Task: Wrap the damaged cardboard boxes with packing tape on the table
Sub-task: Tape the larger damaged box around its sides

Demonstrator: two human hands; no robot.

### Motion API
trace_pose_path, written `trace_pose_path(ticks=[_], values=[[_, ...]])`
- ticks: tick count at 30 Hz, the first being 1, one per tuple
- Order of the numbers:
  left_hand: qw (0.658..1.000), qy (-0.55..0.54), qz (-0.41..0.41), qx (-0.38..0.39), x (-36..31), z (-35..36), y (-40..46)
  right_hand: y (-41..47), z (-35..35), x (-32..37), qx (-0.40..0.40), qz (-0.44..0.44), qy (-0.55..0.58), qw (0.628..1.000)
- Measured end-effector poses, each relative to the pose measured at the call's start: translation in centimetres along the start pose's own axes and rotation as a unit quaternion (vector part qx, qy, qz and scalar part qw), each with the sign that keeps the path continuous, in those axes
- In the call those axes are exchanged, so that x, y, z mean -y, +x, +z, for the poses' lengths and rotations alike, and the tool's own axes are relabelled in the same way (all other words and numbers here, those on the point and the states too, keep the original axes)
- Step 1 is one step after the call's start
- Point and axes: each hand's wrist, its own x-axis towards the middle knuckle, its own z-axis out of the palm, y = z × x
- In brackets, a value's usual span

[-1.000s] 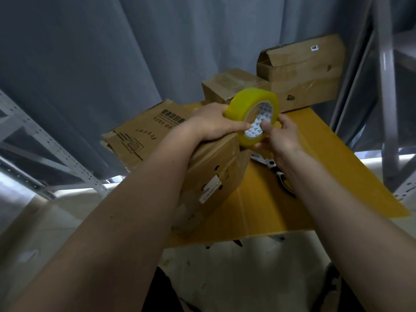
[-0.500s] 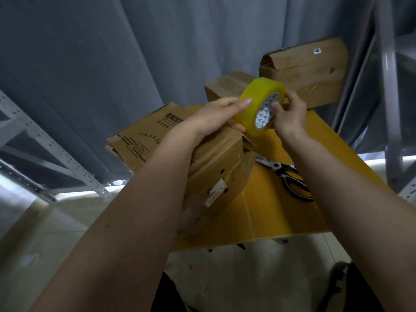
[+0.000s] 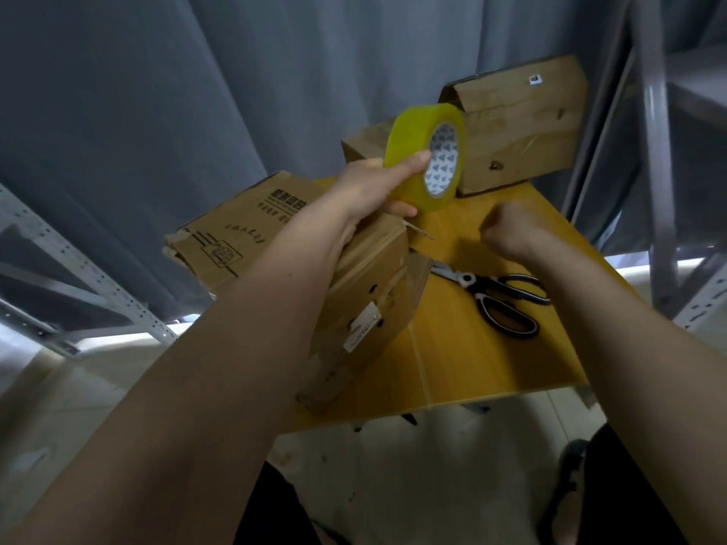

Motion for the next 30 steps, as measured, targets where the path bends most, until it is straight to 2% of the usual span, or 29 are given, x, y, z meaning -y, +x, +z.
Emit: trace_pose_path(ticks=[1,3,6,9,13,16,17,19,21,24,27,30], values=[[1.000,0.001,0.004,0.004,0.0,0.0,-0.2,-0.7,0.1,-0.7,0.047,0.012,-0.100,0.994],[1.000,0.018,0.010,0.005,0.0,0.3,-0.4,-2.0,0.3,-1.9,0.122,0.031,-0.213,0.969],[0.999,0.029,0.016,-0.004,0.1,0.7,-0.8,-3.3,0.2,-3.3,0.171,0.035,-0.255,0.951],[1.000,0.013,0.021,-0.015,-0.1,0.6,-1.2,-3.9,0.7,-4.1,0.169,0.012,-0.272,0.947],[0.999,0.002,0.033,-0.011,-0.1,0.7,-1.5,-4.0,0.2,-4.9,0.144,0.015,-0.180,0.973],[0.999,-0.010,0.044,-0.007,0.0,0.5,-1.7,-4.1,-1.2,-6.5,0.167,0.014,0.009,0.986],[0.999,-0.013,0.049,-0.005,0.0,0.4,-1.7,-4.4,-1.7,-7.0,0.203,0.010,0.107,0.973],[0.998,-0.015,0.057,0.003,0.0,0.2,-1.7,-5.1,-2.4,-7.6,0.286,-0.005,0.262,0.922],[0.998,-0.018,0.062,0.013,0.1,0.1,-1.7,-5.5,-2.6,-7.6,0.341,-0.047,0.275,0.898],[0.998,-0.020,0.065,0.016,0.1,0.0,-1.6,-6.0,-3.1,-6.4,0.376,-0.092,0.237,0.891],[0.997,-0.013,0.069,0.019,0.2,-0.1,-1.3,-6.0,-3.6,-5.2,0.377,-0.115,0.215,0.894],[0.997,-0.021,0.072,0.023,0.4,-0.2,-1.1,-6.1,-4.0,-4.1,0.336,-0.137,0.211,0.908]])
